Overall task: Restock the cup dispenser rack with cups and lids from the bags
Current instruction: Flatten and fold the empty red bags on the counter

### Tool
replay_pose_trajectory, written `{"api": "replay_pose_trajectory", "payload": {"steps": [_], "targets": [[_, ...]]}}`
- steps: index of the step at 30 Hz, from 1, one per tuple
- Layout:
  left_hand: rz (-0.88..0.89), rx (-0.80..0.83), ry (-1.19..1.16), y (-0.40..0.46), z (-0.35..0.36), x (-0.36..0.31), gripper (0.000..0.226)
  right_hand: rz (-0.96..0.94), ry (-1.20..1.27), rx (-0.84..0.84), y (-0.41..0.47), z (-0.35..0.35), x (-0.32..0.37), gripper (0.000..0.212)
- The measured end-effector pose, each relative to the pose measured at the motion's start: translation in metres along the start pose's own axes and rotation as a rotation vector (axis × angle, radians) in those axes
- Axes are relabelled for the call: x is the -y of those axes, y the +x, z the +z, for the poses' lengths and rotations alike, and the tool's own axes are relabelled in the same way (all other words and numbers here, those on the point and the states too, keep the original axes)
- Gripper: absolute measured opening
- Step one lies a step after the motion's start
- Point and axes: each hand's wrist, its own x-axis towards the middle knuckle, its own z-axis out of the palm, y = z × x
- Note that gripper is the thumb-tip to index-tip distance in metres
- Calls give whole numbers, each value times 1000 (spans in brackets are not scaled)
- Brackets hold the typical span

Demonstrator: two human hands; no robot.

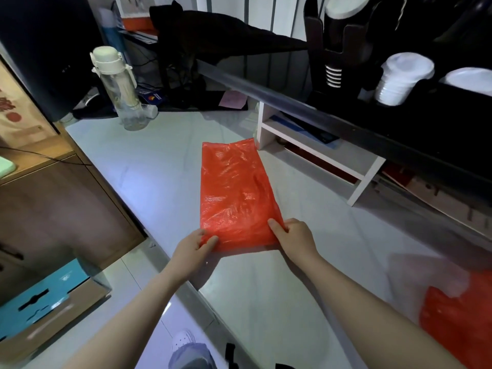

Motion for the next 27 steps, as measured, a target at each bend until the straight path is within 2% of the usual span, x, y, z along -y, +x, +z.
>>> {"api": "replay_pose_trajectory", "payload": {"steps": [2, 4, 7, 8, 10, 12, 14, 16, 18, 19, 20, 22, 25, 27], "targets": [[53, -103, 89, -2, 8, 4, 19, -29, -143, -9, 1, 4, -2, 54], [34, -168, 45, -4, 10, 4, 19, -50, -281, -34, 2, 7, -4, 49], [59, -188, 57, -3, 10, 3, 51, -60, -351, -101, -1, 8, -5, 34], [109, -160, 112, -3, 13, 1, 55, -61, -332, -113, -2, 9, -4, 38], [184, -152, 44, -6, 18, -5, 51, -94, -298, -112, -4, 9, 0, 68], [313, -223, 82, -9, 23, -4, 33, -231, -400, -108, -5, 10, 3, 88], [454, -195, 325, -9, 22, 2, 26, -446, -537, -80, -8, 9, 6, 94], [479, -133, 417, -8, 16, 8, 27, -691, -652, -54, -10, 7, 6, 88], [476, -79, 430, -8, 9, 10, 28, -879, -792, -19, -10, 5, -2, 69], [462, -39, 437, -9, 6, 12, 30, -868, -833, 47, -10, 2, -8, 62], [441, 9, 458, -10, 3, 13, 36, -781, -826, 159, -8, -2, -13, 59], [415, 83, 507, -9, -1, 16, 55, -548, -751, 381, -4, -10, -22, 66], [410, 119, 510, -7, -5, 17, 63, -456, -660, 428, 0, -17, -22, 90], [412, 116, 479, -5, -5, 17, 57, -427, -633, 413, 2, -19, -15, 89]]}}
